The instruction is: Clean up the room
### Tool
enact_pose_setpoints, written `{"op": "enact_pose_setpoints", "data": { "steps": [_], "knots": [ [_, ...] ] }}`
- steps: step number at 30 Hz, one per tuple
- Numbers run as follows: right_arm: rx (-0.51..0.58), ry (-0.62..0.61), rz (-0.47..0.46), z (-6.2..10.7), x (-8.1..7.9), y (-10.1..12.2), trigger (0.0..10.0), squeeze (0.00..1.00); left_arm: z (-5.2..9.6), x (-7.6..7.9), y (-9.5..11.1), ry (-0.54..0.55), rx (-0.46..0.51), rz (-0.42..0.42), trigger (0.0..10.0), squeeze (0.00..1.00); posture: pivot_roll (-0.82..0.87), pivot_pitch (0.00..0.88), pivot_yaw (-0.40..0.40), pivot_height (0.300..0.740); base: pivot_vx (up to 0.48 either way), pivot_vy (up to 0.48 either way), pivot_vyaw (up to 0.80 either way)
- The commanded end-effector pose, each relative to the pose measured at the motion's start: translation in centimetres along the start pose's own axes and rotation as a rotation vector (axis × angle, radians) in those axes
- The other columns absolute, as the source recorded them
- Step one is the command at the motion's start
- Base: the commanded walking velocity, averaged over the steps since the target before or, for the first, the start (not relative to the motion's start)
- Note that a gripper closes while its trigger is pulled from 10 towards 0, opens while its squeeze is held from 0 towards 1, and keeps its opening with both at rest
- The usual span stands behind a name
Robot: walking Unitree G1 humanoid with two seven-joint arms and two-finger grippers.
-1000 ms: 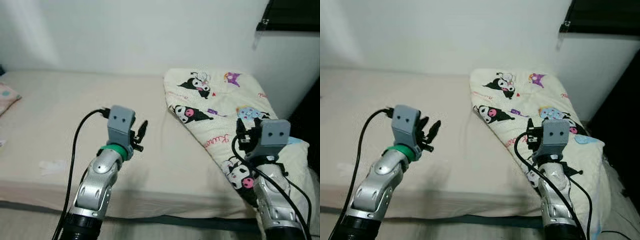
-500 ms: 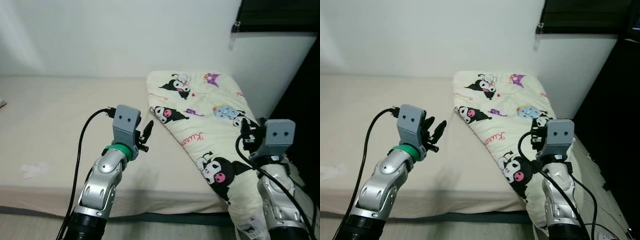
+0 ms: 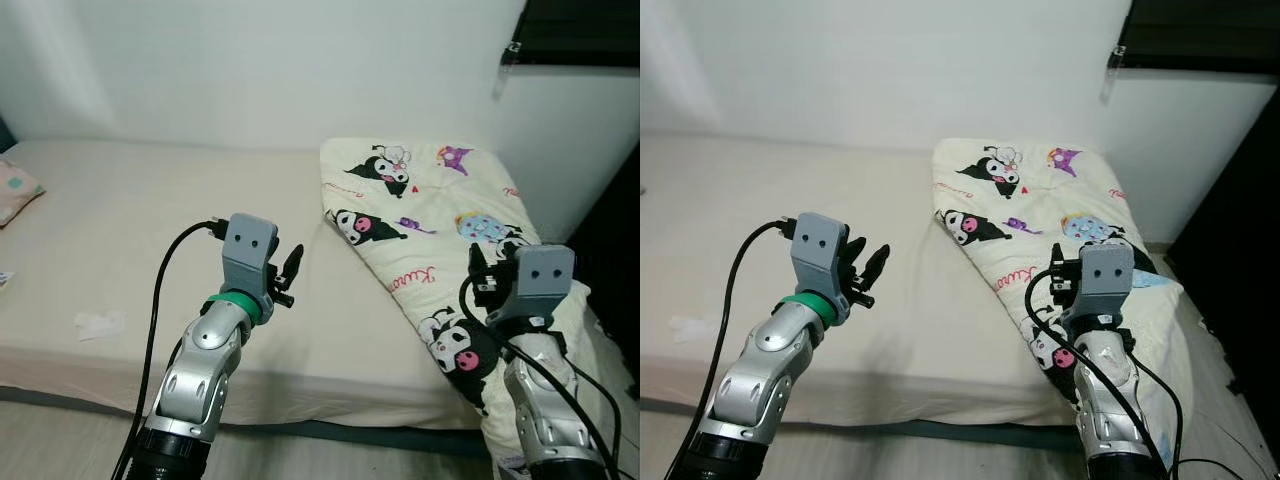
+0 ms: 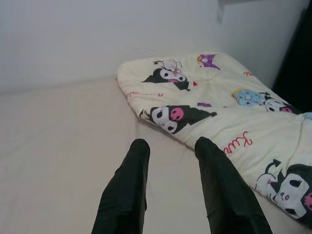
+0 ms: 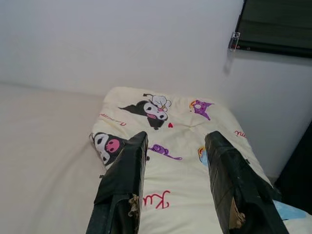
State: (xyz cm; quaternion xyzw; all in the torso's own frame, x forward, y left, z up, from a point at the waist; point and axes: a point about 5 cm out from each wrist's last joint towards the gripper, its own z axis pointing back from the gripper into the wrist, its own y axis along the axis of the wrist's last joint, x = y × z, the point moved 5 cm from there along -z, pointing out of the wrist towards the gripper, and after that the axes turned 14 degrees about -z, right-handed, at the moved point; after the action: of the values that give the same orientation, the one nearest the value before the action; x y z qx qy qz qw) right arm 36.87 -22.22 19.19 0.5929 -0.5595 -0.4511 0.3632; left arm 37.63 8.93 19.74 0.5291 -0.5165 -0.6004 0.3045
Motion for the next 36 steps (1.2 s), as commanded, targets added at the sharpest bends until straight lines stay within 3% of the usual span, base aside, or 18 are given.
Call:
{"op": "enact_pose_setpoints", "data": {
  "steps": [1, 36],
  "knots": [
    [-0.009, -0.013, -0.006, 0.4, 0.1, -0.5, 10.0, 0.00, 0.2, 0.5, -1.1, -0.019, -0.031, -0.001, 10.0, 0.00, -0.15, 0.069, 0.087, 0.694, 0.000, 0.000, 0.00],
    [-0.009, -0.059, 0.008, 0.4, 1.2, -0.5, 10.0, 0.00, 0.2, 0.6, -1.2, -0.031, -0.038, -0.007, 10.0, 0.00, -0.14, 0.075, 0.096, 0.552, 0.000, 0.000, 0.00]
  ]
}}
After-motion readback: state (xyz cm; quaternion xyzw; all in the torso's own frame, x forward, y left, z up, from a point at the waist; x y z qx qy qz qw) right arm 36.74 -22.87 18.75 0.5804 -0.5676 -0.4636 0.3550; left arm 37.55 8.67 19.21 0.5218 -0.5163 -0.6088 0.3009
